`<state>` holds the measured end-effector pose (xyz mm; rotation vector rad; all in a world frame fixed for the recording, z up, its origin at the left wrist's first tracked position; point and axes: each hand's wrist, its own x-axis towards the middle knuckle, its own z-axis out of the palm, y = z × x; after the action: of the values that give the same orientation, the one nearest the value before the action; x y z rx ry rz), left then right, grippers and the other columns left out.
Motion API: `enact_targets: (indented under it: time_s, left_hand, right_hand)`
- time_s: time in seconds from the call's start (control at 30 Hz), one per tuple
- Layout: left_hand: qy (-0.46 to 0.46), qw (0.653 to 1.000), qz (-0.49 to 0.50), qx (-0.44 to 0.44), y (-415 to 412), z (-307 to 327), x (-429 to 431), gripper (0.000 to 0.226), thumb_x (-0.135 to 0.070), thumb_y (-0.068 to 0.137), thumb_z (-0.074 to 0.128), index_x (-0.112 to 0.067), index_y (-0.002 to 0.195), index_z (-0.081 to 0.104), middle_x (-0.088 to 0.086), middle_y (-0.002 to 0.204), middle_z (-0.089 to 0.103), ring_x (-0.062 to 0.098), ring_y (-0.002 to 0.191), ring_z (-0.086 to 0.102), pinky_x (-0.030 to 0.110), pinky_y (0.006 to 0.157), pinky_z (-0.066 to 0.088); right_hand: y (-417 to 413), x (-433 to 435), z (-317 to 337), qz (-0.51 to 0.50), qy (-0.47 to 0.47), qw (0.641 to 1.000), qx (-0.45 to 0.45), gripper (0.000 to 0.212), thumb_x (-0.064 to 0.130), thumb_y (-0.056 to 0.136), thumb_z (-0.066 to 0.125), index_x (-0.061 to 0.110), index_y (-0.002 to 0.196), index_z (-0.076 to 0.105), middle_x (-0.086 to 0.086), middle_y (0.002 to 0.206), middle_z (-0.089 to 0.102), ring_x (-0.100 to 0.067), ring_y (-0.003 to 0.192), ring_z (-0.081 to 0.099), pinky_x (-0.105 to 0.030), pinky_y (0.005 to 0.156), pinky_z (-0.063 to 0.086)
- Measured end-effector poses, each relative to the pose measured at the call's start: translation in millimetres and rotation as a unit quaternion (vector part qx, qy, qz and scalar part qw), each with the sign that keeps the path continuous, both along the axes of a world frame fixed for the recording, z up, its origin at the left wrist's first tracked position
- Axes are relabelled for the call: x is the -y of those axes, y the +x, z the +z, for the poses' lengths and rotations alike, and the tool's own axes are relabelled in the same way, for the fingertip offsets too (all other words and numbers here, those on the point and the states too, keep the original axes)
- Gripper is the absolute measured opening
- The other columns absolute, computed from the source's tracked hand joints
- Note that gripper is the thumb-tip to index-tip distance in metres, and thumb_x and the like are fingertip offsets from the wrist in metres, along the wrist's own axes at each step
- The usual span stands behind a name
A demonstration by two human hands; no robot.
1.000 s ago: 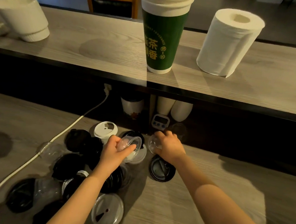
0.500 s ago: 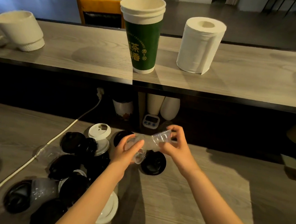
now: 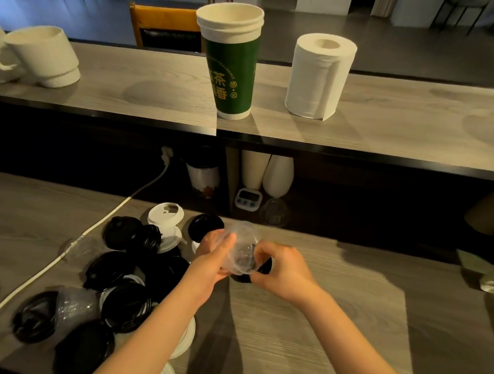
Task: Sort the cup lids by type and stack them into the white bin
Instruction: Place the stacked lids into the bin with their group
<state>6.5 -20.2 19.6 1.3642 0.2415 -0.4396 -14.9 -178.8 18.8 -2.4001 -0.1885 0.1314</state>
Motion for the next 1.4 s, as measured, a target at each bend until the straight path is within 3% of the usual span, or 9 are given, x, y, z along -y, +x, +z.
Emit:
enact_targets:
  time_s: [0.17,0.33,0.47,0.7,0.83,0.97,1.07,1.2,1.4]
  left_hand:
    - [0.02,1.0,-0.013,0.013,-4,-6,-4,0.029,-0.015,0.084,0.063,-0.025,0.108,0.052,0.001,0.106,0.063,0.018,0.092,0.062,0.028,0.072,0.05]
    - [0.097,0.993,0.059,0.013,12,-19,-21,0.033,-0.023,0.078,0.073,-0.027,0.104,0.053,0.006,0.111,0.06,0.023,0.103,0.058,0.031,0.077,0.046]
    - [0.125,0.989,0.082,0.02,31,-20,-30,0.038,-0.022,0.082,0.07,-0.025,0.114,0.05,0.002,0.112,0.059,0.021,0.106,0.056,0.033,0.081,0.045]
    - [0.126,0.989,0.067,0.047,53,-24,-29,0.037,-0.02,0.082,0.07,-0.027,0.113,0.051,-0.002,0.112,0.061,0.015,0.106,0.058,0.03,0.089,0.046]
    - [0.119,0.99,0.051,0.05,54,-30,-24,0.043,-0.02,0.082,0.07,-0.027,0.118,0.049,-0.004,0.115,0.06,0.011,0.107,0.057,0.025,0.085,0.045]
    - [0.126,0.991,0.036,0.033,54,-38,-20,0.046,-0.027,0.082,0.07,-0.033,0.12,0.046,-0.007,0.119,0.056,0.01,0.109,0.055,0.029,0.089,0.046]
    - [0.138,0.99,0.03,0.017,55,-41,-15,0.04,-0.029,0.08,0.072,-0.038,0.11,0.047,-0.004,0.12,0.056,0.014,0.109,0.056,0.033,0.085,0.05]
    - [0.14,0.989,0.037,0.008,58,-42,-11,0.049,-0.026,0.08,0.071,-0.024,0.122,0.045,0.001,0.121,0.057,0.015,0.106,0.057,0.029,0.078,0.049]
    - [0.128,0.991,0.02,0.016,53,-39,-7,0.063,-0.037,0.075,0.074,-0.022,0.128,0.044,0.0,0.124,0.056,0.017,0.112,0.056,0.026,0.076,0.047]
  right_hand:
    - [5,-4,-6,0.052,-0.038,0.996,-0.053,0.023,0.014,0.077,0.065,0.021,0.099,0.062,0.006,0.102,0.063,-0.011,0.093,0.057,-0.024,0.081,0.048]
    - [27,12,-21,0.009,0.009,0.998,-0.06,0.038,0.005,0.082,0.06,0.016,0.118,0.062,0.0,0.12,0.061,-0.014,0.105,0.058,-0.026,0.091,0.048]
    - [66,29,-33,-0.056,-0.11,0.988,-0.094,0.057,0.019,0.088,0.058,0.015,0.142,0.038,-0.006,0.145,0.04,-0.025,0.132,0.039,-0.034,0.105,0.038]
    - [107,26,-50,-0.014,-0.31,0.936,-0.165,0.057,0.031,0.092,0.05,0.016,0.144,0.029,-0.009,0.141,0.042,-0.032,0.129,0.039,-0.044,0.105,0.032]
    - [80,21,-69,-0.052,-0.285,0.955,-0.058,0.06,0.029,0.094,0.047,0.019,0.148,0.023,-0.006,0.15,0.03,-0.028,0.139,0.025,-0.042,0.114,0.024]
    - [57,23,-81,-0.079,-0.238,0.968,-0.029,0.046,0.028,0.093,0.051,0.016,0.136,0.04,-0.01,0.157,0.016,-0.033,0.145,0.008,-0.043,0.115,0.022]
    - [62,27,-84,-0.079,-0.203,0.976,-0.028,0.041,0.03,0.091,0.057,0.012,0.126,0.048,-0.012,0.153,0.025,-0.036,0.142,0.02,-0.045,0.109,0.032]
    - [85,31,-78,-0.058,-0.182,0.978,-0.082,0.049,0.023,0.088,0.06,0.018,0.131,0.038,-0.004,0.136,0.042,-0.025,0.122,0.043,-0.036,0.096,0.045]
    - [79,40,-60,-0.079,-0.123,0.989,0.0,0.067,0.037,0.087,0.063,0.024,0.145,0.033,-0.004,0.134,0.044,-0.024,0.122,0.044,-0.032,0.095,0.044]
